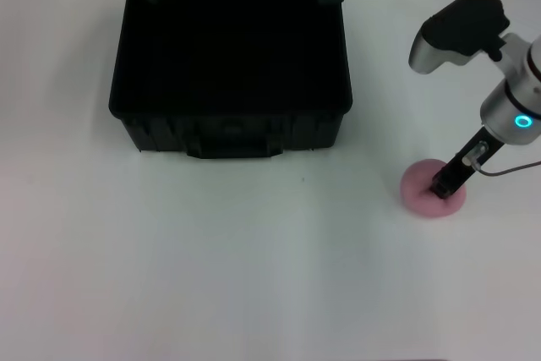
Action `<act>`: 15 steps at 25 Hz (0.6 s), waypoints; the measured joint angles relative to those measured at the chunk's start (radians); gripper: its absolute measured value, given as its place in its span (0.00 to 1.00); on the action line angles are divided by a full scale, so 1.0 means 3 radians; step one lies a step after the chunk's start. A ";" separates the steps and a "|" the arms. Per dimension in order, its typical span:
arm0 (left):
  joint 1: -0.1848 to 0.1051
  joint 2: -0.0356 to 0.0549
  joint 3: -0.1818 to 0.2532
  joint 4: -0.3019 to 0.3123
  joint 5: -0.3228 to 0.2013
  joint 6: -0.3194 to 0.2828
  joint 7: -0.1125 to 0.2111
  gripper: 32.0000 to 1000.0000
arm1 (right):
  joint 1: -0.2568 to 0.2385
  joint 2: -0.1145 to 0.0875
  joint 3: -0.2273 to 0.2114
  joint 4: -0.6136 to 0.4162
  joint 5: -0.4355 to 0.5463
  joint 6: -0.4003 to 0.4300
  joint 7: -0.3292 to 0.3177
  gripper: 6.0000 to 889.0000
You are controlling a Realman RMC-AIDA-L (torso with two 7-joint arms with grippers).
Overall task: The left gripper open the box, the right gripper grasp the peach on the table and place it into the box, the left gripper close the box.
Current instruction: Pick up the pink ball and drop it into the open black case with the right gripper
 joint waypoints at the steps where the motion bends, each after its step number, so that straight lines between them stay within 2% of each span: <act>1: 0.0001 0.0000 0.0000 -0.0001 0.0000 0.0000 0.0004 0.38 | -0.0005 0.0000 0.0000 -0.0028 0.0000 0.0010 0.0000 0.15; 3: 0.0004 0.0000 0.0000 -0.0003 0.0000 -0.0003 0.0014 0.38 | -0.0019 0.0000 0.0015 -0.0115 0.0007 0.0043 -0.0005 0.13; 6: 0.0008 0.0000 0.0000 -0.0003 0.0000 -0.0005 0.0016 0.38 | -0.0059 -0.0006 0.0112 -0.0303 0.0039 0.0136 -0.0044 0.11; 15: 0.0016 0.0000 0.0000 -0.0001 0.0000 -0.0005 0.0022 0.38 | -0.0120 -0.0016 0.0558 -0.0927 0.0051 0.0458 -0.0174 0.06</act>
